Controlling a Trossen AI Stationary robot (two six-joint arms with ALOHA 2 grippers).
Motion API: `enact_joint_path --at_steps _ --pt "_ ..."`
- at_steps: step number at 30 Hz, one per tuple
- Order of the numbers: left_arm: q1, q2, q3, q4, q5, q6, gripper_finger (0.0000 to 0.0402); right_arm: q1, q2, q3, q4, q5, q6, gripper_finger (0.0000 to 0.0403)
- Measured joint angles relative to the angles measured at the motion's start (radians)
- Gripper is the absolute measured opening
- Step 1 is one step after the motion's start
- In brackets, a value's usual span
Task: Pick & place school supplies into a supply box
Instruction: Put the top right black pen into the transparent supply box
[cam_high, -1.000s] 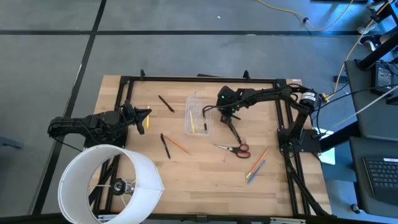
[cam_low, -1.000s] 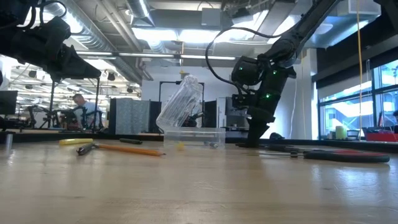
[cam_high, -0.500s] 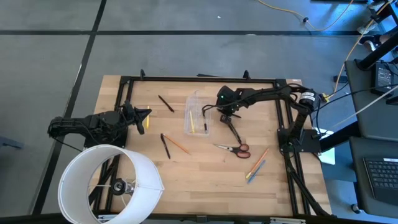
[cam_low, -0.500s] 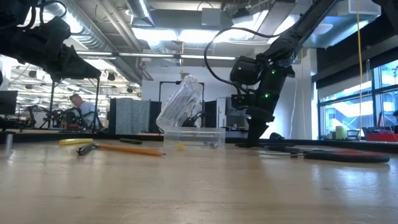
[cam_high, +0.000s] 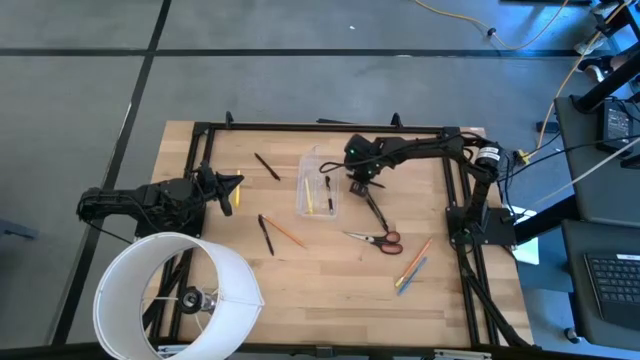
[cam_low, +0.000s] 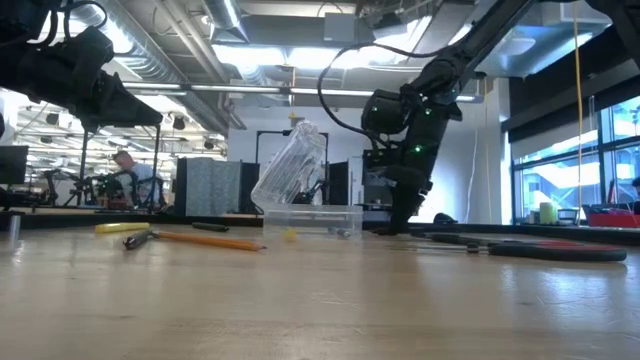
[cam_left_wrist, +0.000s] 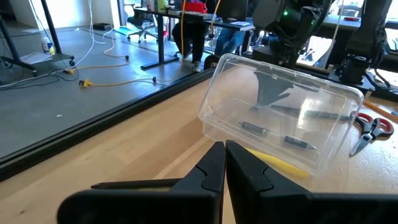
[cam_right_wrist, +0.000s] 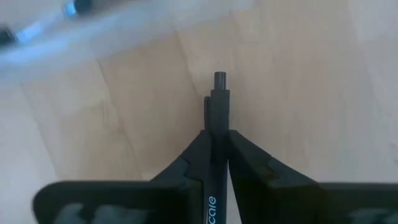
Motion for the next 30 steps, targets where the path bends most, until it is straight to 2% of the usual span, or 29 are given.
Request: enact_joint_path --at_steps 16,20,30 --pt "0.000 0.000 0.000 0.000 0.000 -0.001 0.0007 0.000 -0.003 0.022 -0.027 -0.007 0.030 0.0044" --pt "0.000 0.000 0.000 0.000 0.000 -0.001 0.0007 0.000 -0.005 0.023 -0.039 -0.040 0.039 0.0044" --pt "0.000 0.000 0.000 0.000 0.001 -0.002 0.0007 0.007 -0.115 0.024 -0.047 -0.059 0.146 0.0045"
